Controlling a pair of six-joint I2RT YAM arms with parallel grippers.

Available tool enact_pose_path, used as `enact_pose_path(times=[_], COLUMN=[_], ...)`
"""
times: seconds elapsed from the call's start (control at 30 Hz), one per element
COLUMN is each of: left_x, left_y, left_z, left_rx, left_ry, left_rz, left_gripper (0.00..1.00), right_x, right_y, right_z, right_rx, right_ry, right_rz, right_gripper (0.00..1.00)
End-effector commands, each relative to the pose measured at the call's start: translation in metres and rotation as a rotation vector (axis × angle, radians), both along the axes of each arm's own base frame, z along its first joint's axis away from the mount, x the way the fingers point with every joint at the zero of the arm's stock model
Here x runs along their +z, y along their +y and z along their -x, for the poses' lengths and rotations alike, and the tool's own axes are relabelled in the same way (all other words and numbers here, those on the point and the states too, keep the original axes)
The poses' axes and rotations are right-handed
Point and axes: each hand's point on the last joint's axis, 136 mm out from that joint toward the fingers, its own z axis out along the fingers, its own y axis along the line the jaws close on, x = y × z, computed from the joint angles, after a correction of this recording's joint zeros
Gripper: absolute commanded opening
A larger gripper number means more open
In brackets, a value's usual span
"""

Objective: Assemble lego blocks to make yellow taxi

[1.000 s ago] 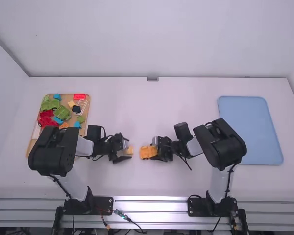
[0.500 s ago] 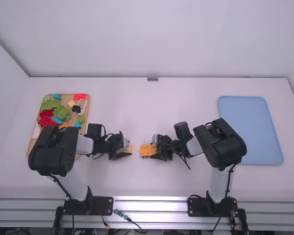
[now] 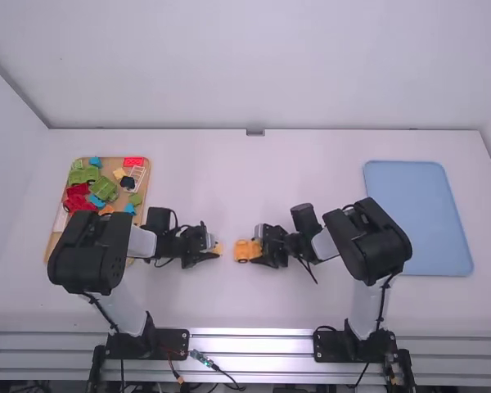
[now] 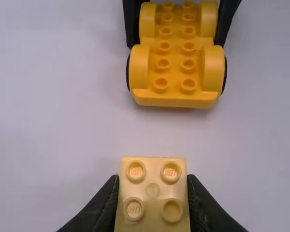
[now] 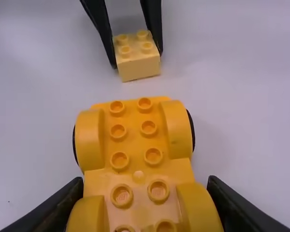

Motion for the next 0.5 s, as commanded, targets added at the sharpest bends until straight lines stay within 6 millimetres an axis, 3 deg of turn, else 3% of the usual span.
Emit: enact_pose_path(times=[0.0,0.2,0.47], left_x=[0.002,0.024,0.036], left_y=[-0.003,-0.013,-0.029], left_z=[-0.001,-0.007,-0.013], left_rx=[-0.015,-0.055,-0.108], left_ry=[-0.016,-0.024,0.013], left_rz=[0.015,0.089,0.089], left_gripper=[0.14,0.02,0.02], right_x=[-0.006,-0.012,-0.012], right_y=[-0.002,-0.006,-0.006], right_z=[-0.003,-0.008,-0.009], right_rx=[-0.019,-0.051,-0.052], right_ry=[0.009,0.002,0.001], right_rz=[0.021,0.057,0.057], right_gripper=[0.56,0.55,0.53])
